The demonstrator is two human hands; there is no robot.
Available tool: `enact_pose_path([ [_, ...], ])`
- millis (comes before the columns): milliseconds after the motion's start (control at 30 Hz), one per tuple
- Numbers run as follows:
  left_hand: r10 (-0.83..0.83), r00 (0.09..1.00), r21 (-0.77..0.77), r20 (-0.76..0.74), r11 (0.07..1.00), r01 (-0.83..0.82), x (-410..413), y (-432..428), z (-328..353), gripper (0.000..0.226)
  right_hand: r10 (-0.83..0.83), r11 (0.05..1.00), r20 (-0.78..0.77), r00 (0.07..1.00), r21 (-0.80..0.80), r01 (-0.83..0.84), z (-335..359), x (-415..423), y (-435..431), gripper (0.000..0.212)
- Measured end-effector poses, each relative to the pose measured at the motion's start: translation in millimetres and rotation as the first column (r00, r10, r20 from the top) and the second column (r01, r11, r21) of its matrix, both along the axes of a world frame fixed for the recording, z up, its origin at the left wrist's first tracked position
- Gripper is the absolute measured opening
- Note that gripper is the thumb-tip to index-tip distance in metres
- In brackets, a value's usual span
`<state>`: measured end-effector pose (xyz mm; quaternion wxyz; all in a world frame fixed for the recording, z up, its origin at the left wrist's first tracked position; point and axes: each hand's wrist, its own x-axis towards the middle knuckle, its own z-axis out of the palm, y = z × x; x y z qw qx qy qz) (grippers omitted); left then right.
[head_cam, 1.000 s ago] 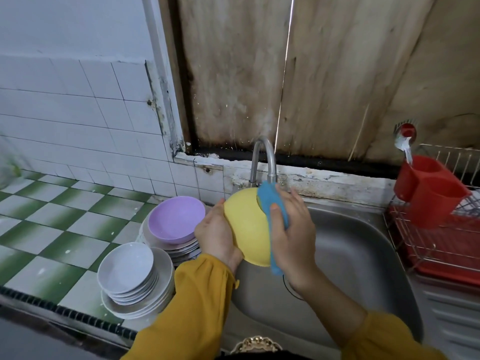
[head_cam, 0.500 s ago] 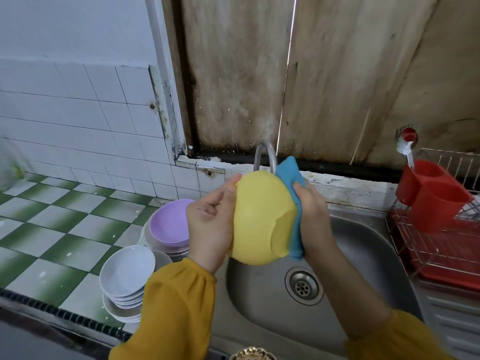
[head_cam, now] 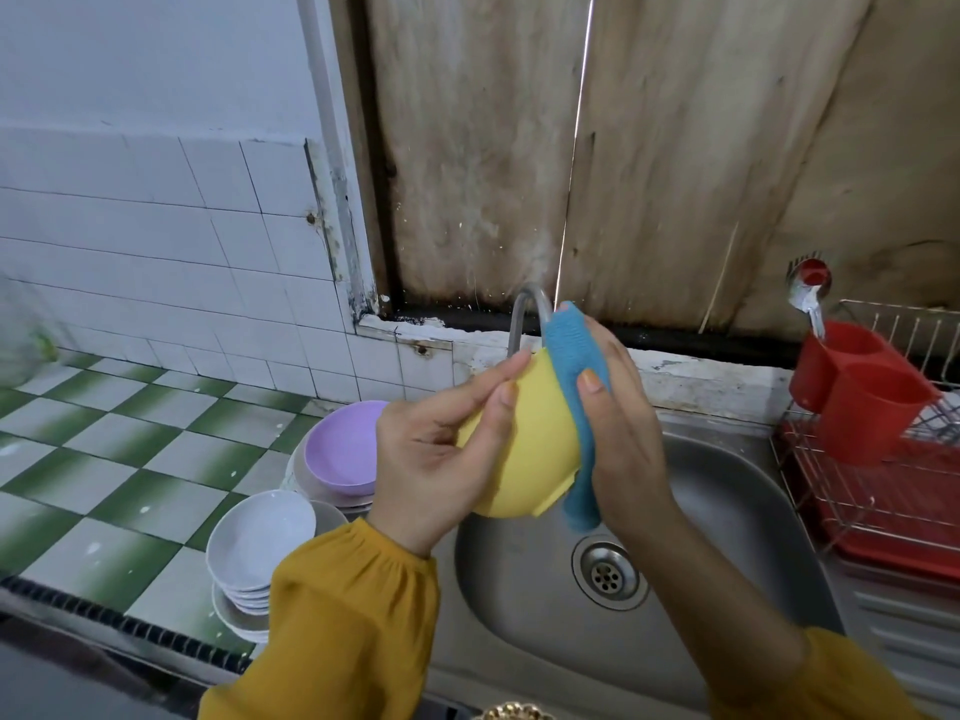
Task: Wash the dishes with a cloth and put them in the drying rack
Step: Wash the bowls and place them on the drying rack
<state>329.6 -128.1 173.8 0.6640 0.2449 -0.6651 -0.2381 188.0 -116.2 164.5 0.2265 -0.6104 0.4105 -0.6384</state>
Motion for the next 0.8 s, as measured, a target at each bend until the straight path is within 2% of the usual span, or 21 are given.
enact_pose_path([
  [33, -0.002, 1.000, -0.057, -0.010, 0.998, 0.001, 3, 1, -3, 0.031, 0.039, 0.997, 0.099, 0.994, 0.068, -0.046, 0, -4, -2, 0.043],
  [100, -0.050, 0.998, -0.138, -0.028, 0.989, 0.045, 10, 1, -9, 0.029, 0.085, 0.940, 0.414, 0.906, 0.268, -0.210, 3, -13, -7, 0.049],
  [133, -0.084, 0.996, -0.157, -0.013, 0.984, 0.081, 11, 0, -12, 0.026, 0.090, 0.895, 0.510, 0.855, 0.336, -0.294, 2, -17, -8, 0.049],
  [167, -0.103, 0.994, -0.158, 0.028, 0.982, 0.107, 12, -1, -15, 0.025, 0.082, 0.866, 0.533, 0.842, 0.379, -0.325, 2, -19, -9, 0.046],
  [200, -0.099, 0.991, -0.148, 0.092, 0.983, 0.112, 13, -2, -18, 0.025, 0.085, 0.867, 0.510, 0.856, 0.385, -0.316, 2, -21, -10, 0.042],
  [267, -0.058, 0.974, -0.102, 0.220, 0.991, 0.082, 16, -7, -22, 0.031, 0.044, 0.943, 0.357, 0.933, 0.293, -0.157, 2, -20, -10, 0.026],
  [333, 0.018, 0.948, -0.071, 0.318, 0.997, 0.005, 20, -11, -22, 0.044, -0.020, 0.977, 0.246, 0.969, 0.210, -0.033, 3, -19, -11, 0.017],
  [433, 0.196, 0.817, -0.165, 0.542, 0.978, -0.125, 14, -10, -13, 0.078, -0.124, 0.985, -0.019, 0.992, 0.119, 0.125, 2, -16, -12, 0.027],
  [500, 0.245, 0.745, -0.214, 0.620, 0.967, -0.140, 6, -8, -7, 0.092, -0.234, 0.971, -0.177, 0.956, 0.000, 0.238, 0, -12, -12, 0.027],
  [533, 0.238, 0.756, -0.212, 0.610, 0.968, -0.134, 6, -8, -4, 0.090, -0.262, 0.965, -0.194, 0.945, -0.045, 0.258, 1, -10, -12, 0.024],
  [600, 0.176, 0.834, -0.184, 0.524, 0.979, -0.091, 9, -8, -5, 0.082, -0.253, 0.966, -0.185, 0.950, -0.107, 0.236, 2, -11, -12, 0.021],
  [700, 0.079, 0.916, -0.076, 0.394, 0.996, -0.053, 15, -6, -10, 0.081, -0.119, 0.992, -0.038, 0.992, -0.036, 0.118, -1, -18, -14, 0.025],
  [767, 0.037, 0.907, 0.013, 0.421, 0.999, -0.046, 14, -6, -14, 0.086, -0.124, 0.991, 0.012, 0.992, 0.046, 0.123, -3, -22, -15, 0.030],
  [800, 0.025, 0.874, 0.030, 0.485, 0.999, -0.045, 13, -7, -15, 0.089, -0.169, 0.984, -0.031, 0.985, 0.047, 0.171, -4, -22, -14, 0.033],
])
